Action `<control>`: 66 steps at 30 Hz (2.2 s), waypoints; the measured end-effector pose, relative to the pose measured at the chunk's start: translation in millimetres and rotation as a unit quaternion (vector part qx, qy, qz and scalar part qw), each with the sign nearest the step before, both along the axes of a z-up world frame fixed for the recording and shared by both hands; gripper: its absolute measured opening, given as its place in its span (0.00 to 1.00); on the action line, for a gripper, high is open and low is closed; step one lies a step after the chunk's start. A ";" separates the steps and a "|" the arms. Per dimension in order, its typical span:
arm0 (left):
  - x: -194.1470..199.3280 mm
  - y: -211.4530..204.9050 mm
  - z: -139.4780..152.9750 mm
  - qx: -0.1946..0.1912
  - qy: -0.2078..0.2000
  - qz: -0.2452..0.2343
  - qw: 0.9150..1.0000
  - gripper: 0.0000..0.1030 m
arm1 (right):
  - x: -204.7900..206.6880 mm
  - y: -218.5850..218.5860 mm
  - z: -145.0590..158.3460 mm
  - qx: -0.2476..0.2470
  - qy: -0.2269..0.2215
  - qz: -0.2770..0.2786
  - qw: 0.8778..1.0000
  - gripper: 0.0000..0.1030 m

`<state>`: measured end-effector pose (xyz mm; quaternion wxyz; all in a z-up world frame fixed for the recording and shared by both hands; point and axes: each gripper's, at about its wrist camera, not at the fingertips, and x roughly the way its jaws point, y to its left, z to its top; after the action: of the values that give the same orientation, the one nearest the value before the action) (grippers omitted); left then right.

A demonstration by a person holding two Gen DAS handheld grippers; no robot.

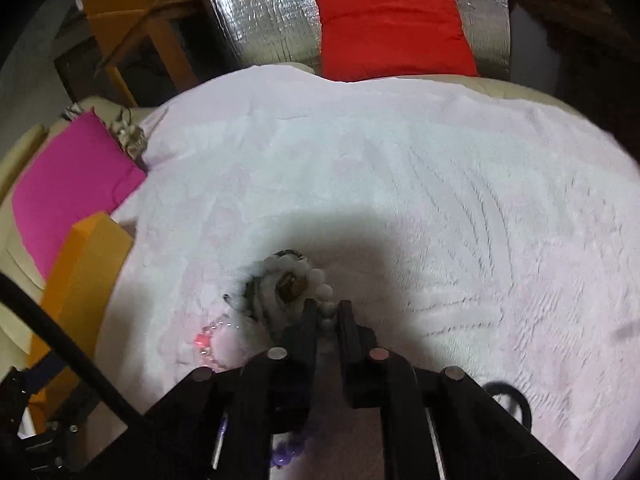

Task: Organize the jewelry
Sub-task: 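Grasp the black band bracelet with the left tool while the right tool grasps the white pearl bracelet, then carry both bracelets over the orange box and open both tools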

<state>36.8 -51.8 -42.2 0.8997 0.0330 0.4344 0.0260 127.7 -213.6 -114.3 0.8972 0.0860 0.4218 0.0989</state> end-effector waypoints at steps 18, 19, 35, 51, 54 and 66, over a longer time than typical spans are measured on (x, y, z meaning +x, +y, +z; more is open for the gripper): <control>27.0 -67.9 -20.6 -0.118 0.027 -0.087 0.989 0.67 | -33.6 -93.8 29.8 0.026 -0.032 -0.059 0.997 0.10; 31.5 -72.8 -24.5 -0.124 0.033 -0.088 0.988 0.67 | -34.1 -96.7 30.0 0.027 -0.032 -0.060 0.997 0.10; 50.1 -95.8 -38.1 -0.141 0.028 -0.123 0.982 0.14 | -39.9 -118.8 32.2 0.050 -0.030 -0.063 0.996 0.10; 17.6 -44.6 15.0 -0.144 -0.050 -0.101 0.983 0.06 | -54.1 -92.0 63.3 0.091 -0.088 -0.036 0.991 0.10; 5.1 -18.6 27.3 -0.139 -0.071 -0.071 0.985 0.06 | -56.9 -71.3 70.4 0.095 -0.097 -0.015 0.991 0.10; -44.8 105.8 55.7 -0.087 -0.136 0.080 0.984 0.06 | -81.2 53.4 97.4 0.121 -0.124 0.104 0.979 0.10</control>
<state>-8.0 54.0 13.5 0.9448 -0.0837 0.3102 0.0642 46.5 -160.2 -16.9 0.9103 0.1368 0.2988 0.2516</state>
